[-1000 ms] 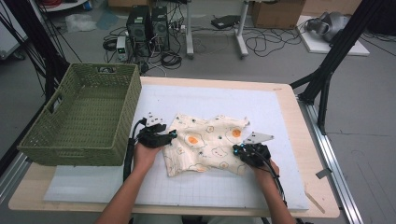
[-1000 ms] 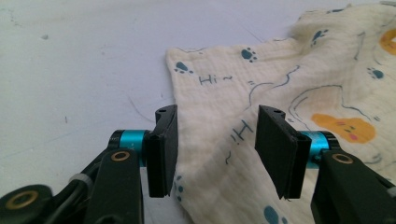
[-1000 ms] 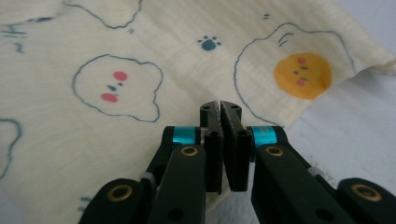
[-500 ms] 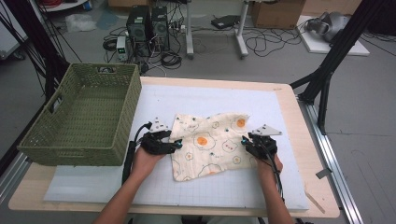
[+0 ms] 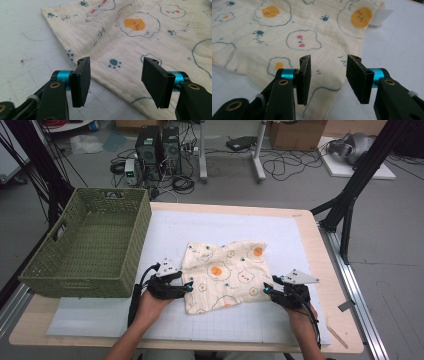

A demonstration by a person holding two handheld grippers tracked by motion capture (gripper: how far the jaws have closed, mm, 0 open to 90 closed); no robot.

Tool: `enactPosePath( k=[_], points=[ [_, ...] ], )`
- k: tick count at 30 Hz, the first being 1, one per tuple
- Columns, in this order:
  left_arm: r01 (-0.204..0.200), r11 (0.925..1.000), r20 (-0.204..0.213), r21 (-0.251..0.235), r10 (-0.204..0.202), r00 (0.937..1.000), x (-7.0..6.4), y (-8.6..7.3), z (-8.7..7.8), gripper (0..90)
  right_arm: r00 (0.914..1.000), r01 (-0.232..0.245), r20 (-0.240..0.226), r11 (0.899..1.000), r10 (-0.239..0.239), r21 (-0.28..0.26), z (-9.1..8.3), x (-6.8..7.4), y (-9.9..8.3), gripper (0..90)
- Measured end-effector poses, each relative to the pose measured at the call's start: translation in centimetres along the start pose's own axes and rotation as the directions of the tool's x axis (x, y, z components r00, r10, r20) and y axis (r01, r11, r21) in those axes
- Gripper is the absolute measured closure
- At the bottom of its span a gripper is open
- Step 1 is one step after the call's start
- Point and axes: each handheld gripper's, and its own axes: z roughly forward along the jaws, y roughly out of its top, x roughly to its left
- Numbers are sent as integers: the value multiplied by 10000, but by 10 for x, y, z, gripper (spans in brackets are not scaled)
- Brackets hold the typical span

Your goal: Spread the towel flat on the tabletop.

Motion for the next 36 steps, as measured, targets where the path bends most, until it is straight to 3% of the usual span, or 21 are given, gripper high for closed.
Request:
enactPosePath(
  k=[3, 9, 12, 16, 19, 21, 23, 24, 27, 28, 32, 36],
  points=[
    [-83, 10000, 55, 21, 83, 10000, -4, -3, -4, 428, 9996, 115, -261, 9996, -109, 247, -3, 4, -5, 664],
    [-140, 9998, 316, 132, 136, 9994, -18, -11, -11, 468, 9979, -66, -630, 9971, 114, 754, -4, 12, -21, 623],
    [-178, 9996, 257, 237, 172, 9995, -28, -13, -13, 471, 9979, -156, -615, 9962, 209, 854, -7, 15, -23, 632],
    [-358, 9981, 163, 493, 350, 9993, -38, -17, -11, 480, 9967, -101, -793, 9961, 171, 878, -9, 18, -24, 771],
    [-731, 9950, -109, 685, 740, 9972, -42, -18, -9, 532, 9955, -6, -942, 9964, 86, 852, -10, 20, -25, 855],
    [-877, 9941, -10, 645, 879, 9961, -43, -18, -9, 611, 9951, 40, -983, 9965, 42, 836, -11, 21, -26, 864],
    [-1050, 9924, 197, 645, 1039, 9944, -44, -18, -10, 806, 9933, 78, -1157, 9962, 23, 865, -13, 22, -26, 868],
    [-1149, 9910, 234, 686, 1136, 9933, -44, -18, -10, 846, 9923, 105, -1236, 9959, 6, 893, -14, 23, -26, 869],
    [-983, 9926, 288, 706, 964, 9949, -41, -19, -14, 860, 9887, 197, -1501, 9940, -34, 1071, -17, 27, -25, 871],
    [-987, 9922, 269, 758, 969, 9949, -39, -20, -17, 859, 9854, 438, -1684, 9928, -246, 1116, -20, 32, -25, 871],
    [-773, 9942, 253, 753, 756, 9968, -29, -23, -25, 858, 9811, 641, -1889, 9909, -410, 1181, -24, 40, -25, 871],
    [-657, 9955, 416, 685, 629, 9972, -30, -26, -32, 856, 9791, 686, -1989, 9895, -423, 1269, -31, 47, -29, 871]
  ],
)
